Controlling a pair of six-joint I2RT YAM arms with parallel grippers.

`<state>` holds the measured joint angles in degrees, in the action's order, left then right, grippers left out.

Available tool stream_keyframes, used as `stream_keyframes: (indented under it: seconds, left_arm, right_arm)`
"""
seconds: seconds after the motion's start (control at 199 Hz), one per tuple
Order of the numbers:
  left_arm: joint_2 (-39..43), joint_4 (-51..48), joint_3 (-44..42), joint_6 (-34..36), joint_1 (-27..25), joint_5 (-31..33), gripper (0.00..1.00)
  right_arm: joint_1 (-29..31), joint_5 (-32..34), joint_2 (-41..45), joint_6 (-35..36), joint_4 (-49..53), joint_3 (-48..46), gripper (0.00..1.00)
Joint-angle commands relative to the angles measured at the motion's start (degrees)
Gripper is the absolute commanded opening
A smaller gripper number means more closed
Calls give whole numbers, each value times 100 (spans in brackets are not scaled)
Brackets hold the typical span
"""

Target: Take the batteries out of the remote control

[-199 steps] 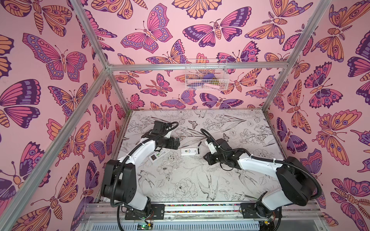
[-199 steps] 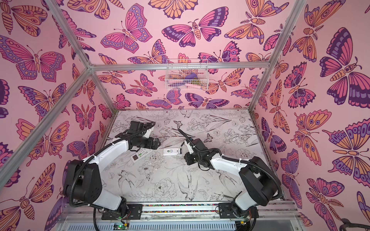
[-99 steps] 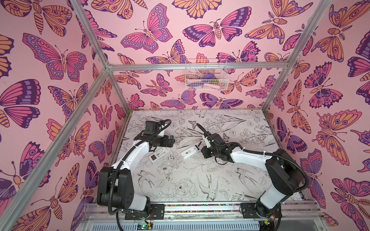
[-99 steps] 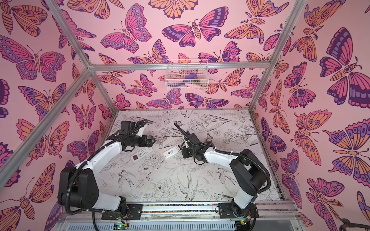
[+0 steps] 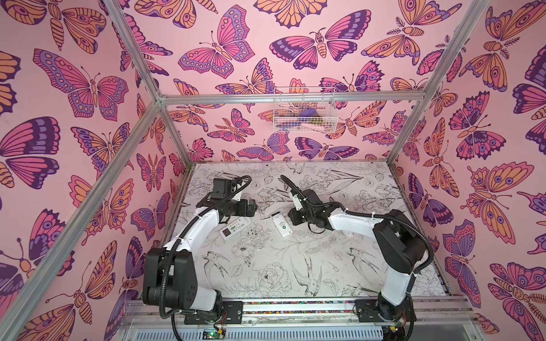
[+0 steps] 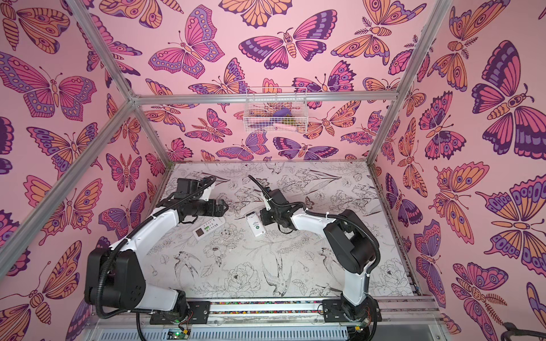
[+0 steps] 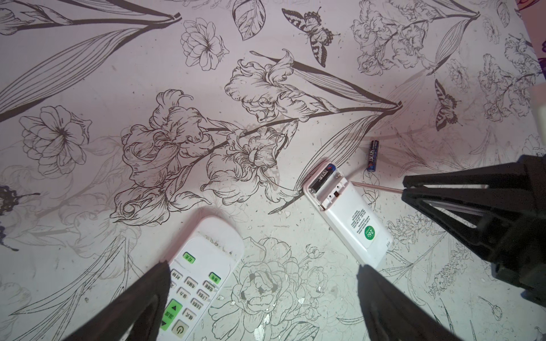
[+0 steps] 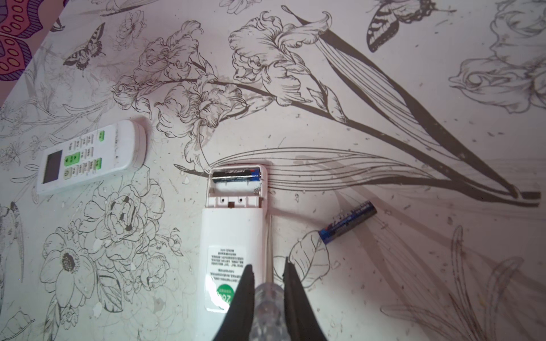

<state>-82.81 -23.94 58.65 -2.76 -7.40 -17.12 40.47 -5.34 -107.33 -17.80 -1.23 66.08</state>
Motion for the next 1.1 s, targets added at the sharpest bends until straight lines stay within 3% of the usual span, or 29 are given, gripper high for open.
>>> stream_keyframes:
  seconds: [0.0, 0.15, 0.286, 0.481, 0.597, 0.697, 0.898, 1.098]
  left_arm:
    - [148, 11, -75, 65, 58, -112, 100]
    - [172, -57, -49, 663, 80, -662, 100]
    - [256, -698, 449, 1428, 59, -1329, 100]
    - [229, -1009, 639, 2552, -40, -1554, 100]
    - [96, -981, 572, 2746, -171, -1563, 100]
    - [14, -963, 577, 2682, -521, -1147, 100]
    - [60, -496, 271, 1725, -636, -836, 100]
    - [212, -221, -274, 2110, -633, -923, 100]
  right_arm:
    - [-30, -472, -290, 251, 42, 235, 0]
    - [-37, -1215, -432, 320, -169, 297, 0]
    - [-23, -1720, -506, 333, -70, 344, 0]
    - [-63, -1623, -311, 318, -56, 174, 0]
    - [-208, -1470, 27, 186, -252, -37, 0]
    - [-405, -1331, 226, 54, -404, -192, 0]
    - [-453, -1439, -75, 231, -89, 381, 0]
    - [-447, -1288, -529, 210, 161, 887, 0]
